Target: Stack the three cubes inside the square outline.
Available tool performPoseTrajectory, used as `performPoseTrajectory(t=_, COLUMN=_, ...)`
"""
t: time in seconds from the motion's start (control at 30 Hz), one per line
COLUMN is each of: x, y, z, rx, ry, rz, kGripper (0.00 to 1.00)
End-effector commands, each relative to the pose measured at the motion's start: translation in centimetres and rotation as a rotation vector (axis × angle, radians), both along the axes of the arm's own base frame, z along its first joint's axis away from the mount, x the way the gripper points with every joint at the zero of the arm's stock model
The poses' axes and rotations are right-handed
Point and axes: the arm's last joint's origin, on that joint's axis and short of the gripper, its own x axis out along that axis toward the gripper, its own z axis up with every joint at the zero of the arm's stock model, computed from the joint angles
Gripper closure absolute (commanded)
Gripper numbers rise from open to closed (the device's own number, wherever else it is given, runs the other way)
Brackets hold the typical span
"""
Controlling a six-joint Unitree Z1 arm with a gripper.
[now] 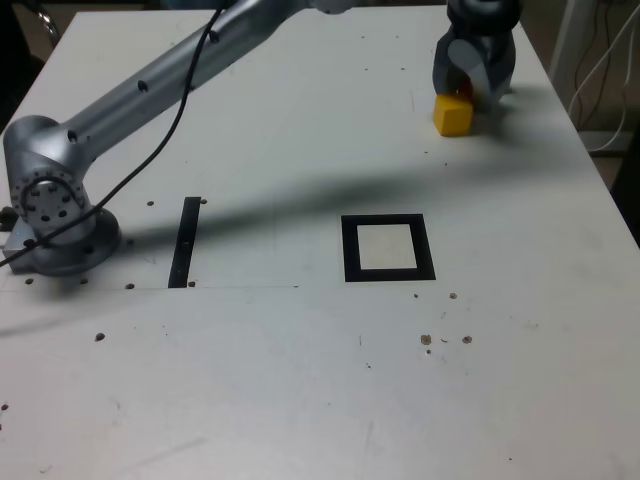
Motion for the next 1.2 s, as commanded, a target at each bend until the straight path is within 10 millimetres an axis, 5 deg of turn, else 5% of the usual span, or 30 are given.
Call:
performPoseTrajectory(t=0.0, x=-0.6, y=-0.2, z=2.5, rx=0.022, ry=-0.045, rz=-0.001, kGripper=0.84)
performPoseTrajectory(t=0.33, x=-3.3, y=-1.2, z=9.8, rx=0.06, ry=-0.163, rz=0.015, kGripper=0.86)
performPoseTrajectory(t=0.67, x=-8.4, y=-4.9, z=14.2, rx=0.024, ry=-0.111, rz=0.086, kGripper=0.87)
performPoseTrajectory(t=0.87, x=-12.3, y=-10.0, z=14.5, rx=0.012, ry=-0.089, rz=0.191, kGripper=0.87)
performPoseTrajectory(t=1.17, x=-16.5, y=-17.2, z=11.7, rx=-0.024, ry=-0.031, rz=0.332, kGripper=0.87)
